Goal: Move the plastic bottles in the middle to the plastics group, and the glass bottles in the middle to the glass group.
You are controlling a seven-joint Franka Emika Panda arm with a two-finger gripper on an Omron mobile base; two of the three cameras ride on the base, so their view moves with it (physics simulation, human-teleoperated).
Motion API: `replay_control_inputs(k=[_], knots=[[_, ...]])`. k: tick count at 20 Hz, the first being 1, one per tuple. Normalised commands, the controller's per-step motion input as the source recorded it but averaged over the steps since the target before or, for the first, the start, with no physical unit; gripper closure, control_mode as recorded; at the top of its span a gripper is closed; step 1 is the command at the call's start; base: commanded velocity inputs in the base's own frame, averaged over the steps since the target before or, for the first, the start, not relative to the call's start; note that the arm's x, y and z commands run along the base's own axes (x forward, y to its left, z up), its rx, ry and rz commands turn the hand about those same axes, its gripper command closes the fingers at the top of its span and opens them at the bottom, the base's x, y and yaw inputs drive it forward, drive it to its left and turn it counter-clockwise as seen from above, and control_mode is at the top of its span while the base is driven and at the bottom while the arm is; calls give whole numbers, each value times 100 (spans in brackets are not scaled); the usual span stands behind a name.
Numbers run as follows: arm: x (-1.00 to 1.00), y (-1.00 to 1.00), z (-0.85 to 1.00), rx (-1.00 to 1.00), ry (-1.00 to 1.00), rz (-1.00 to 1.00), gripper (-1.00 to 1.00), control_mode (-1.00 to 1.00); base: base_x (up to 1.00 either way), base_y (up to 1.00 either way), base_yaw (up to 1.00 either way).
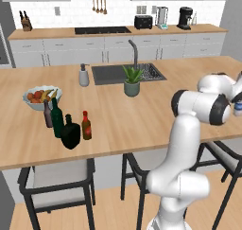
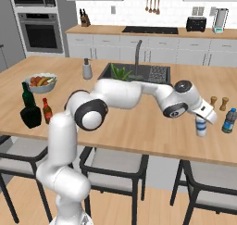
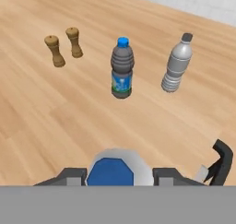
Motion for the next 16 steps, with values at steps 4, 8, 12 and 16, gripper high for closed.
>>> replay_control_inputs(k=[4, 8, 12, 16], knots=[[4, -49, -6, 0, 0, -4, 100, -100, 0, 0, 0], [6, -42, 0, 0, 0, -3, 100, -100, 0, 0, 0], [2, -30, 0, 3, 0, -1, 100, -100, 0, 0, 0], [0, -16, -9, 11, 1, 0, 100, -100, 0, 0, 0]])
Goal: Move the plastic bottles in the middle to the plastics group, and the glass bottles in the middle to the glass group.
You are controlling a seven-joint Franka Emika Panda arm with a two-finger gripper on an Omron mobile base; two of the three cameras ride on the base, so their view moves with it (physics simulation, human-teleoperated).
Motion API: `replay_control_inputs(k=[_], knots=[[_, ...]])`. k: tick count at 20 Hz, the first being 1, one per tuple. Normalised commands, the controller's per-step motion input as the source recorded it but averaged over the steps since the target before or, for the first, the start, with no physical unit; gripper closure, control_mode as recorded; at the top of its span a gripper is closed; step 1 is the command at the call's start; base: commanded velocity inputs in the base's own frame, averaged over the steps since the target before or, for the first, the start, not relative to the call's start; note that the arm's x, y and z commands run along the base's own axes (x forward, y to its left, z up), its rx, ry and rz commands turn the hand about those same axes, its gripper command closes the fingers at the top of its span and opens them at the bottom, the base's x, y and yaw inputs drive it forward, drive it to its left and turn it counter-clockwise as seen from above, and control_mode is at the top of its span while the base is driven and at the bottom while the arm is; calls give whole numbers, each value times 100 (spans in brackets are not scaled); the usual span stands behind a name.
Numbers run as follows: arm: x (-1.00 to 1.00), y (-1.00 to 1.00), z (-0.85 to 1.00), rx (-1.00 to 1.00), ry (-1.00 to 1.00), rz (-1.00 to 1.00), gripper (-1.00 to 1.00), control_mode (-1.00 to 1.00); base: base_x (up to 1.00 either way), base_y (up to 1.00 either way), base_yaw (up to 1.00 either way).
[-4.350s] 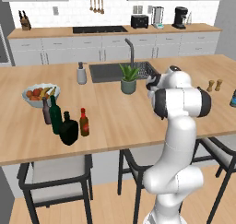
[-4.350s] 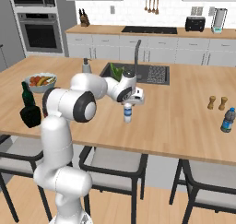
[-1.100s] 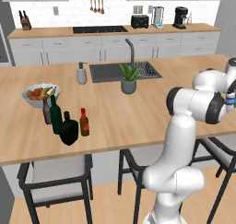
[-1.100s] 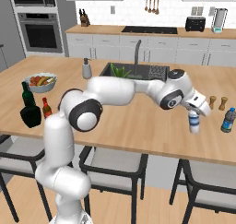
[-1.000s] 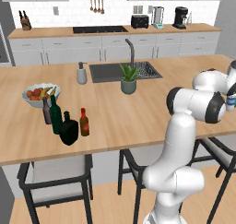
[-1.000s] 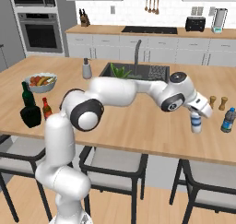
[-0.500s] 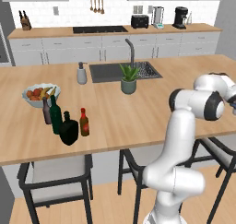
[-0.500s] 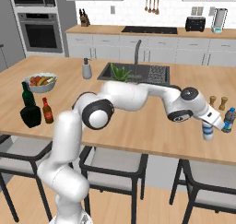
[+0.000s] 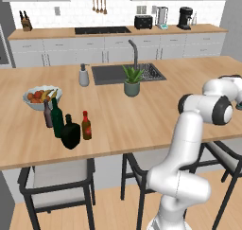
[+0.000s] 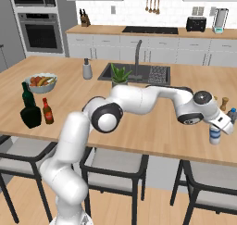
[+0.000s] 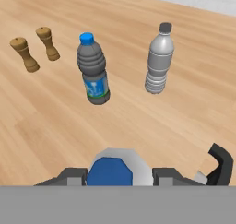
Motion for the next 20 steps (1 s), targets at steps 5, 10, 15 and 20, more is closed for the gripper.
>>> replay_control_inputs(k=[5, 10, 15, 20], knots=[[7, -11, -14, 7, 0, 0, 100, -100, 0, 0, 0], [17, -6, -14, 1, 0, 0, 100, -100, 0, 0, 0], [17, -7, -18, 0, 0, 0, 100, -100, 0, 0, 0], [24, -11, -23, 0, 0, 0, 100, -100, 0, 0, 0]])
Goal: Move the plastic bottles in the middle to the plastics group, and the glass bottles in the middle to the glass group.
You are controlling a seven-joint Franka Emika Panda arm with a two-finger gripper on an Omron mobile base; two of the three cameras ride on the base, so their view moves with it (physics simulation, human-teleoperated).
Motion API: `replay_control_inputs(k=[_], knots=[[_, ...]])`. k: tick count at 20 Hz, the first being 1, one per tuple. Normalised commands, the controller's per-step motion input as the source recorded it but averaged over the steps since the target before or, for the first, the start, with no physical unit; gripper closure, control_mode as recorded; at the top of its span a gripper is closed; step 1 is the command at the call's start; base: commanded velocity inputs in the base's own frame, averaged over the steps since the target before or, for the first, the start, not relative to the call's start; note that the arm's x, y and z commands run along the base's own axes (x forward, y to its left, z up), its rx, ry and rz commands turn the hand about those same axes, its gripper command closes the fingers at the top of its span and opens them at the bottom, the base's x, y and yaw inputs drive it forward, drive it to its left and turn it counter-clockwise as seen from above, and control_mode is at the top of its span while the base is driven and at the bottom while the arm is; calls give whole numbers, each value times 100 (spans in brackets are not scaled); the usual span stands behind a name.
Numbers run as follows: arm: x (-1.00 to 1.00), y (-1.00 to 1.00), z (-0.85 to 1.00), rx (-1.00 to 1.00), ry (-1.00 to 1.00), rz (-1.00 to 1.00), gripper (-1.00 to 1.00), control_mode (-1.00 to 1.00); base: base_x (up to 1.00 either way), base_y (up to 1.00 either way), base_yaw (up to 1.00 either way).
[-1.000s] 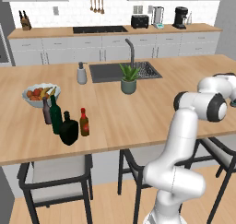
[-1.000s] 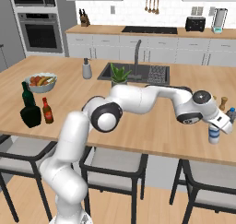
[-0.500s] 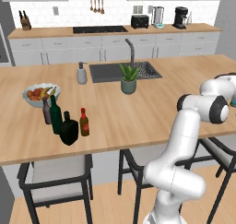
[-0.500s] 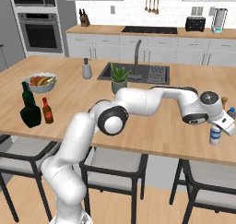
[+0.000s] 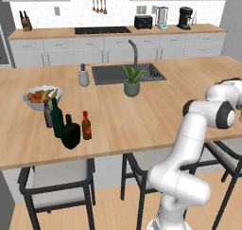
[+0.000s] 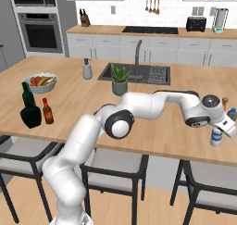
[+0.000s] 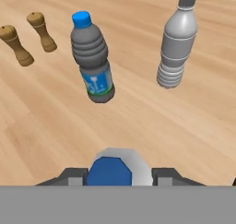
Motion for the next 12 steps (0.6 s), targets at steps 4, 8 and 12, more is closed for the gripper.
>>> replay_control_inputs(k=[4, 8, 12], knots=[[25, -15, -21, 0, 0, 0, 100, -100, 0, 0, 0], [23, -20, -10, 0, 0, 0, 100, -100, 0, 0, 0], [17, -24, 0, 0, 0, 0, 100, -100, 0, 0, 0]])
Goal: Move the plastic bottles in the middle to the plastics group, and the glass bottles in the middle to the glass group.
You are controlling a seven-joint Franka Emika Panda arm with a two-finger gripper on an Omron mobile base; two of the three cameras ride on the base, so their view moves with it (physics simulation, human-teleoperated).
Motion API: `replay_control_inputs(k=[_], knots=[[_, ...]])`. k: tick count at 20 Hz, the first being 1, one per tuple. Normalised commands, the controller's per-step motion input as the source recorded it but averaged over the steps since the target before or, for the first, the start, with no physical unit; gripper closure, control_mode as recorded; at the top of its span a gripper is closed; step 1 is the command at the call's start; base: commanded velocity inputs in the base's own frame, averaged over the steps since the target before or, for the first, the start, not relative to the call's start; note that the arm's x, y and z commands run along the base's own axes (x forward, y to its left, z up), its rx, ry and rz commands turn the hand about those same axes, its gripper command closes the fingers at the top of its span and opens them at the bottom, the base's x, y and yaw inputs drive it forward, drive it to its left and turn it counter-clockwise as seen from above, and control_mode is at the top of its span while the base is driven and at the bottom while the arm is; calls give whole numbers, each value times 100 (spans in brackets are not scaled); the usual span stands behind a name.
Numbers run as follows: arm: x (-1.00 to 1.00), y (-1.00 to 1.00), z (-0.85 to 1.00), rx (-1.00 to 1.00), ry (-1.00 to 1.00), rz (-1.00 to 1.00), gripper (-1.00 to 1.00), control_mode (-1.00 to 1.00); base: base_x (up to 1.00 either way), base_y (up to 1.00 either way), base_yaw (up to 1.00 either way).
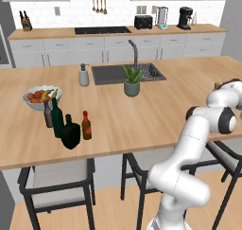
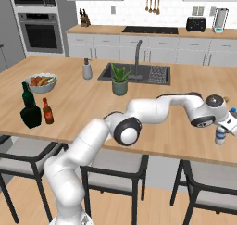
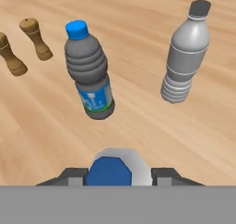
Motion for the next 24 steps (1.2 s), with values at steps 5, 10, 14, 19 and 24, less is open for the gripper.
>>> replay_control_inputs(k=[5, 10, 14, 19, 24], knots=[[-1, -7, -22, 4, 9, 0, 100, -100, 0, 0, 0], [-6, 9, -40, 10, 13, 0, 100, -100, 0, 0, 0], [0, 8, -34, 8, 6, 0, 100, -100, 0, 0, 0], [-5, 0, -29, 4, 0, 0, -100, -100, 0, 0, 0], [-2, 0, -21, 1, 0, 0, -100, -100, 0, 0, 0]])
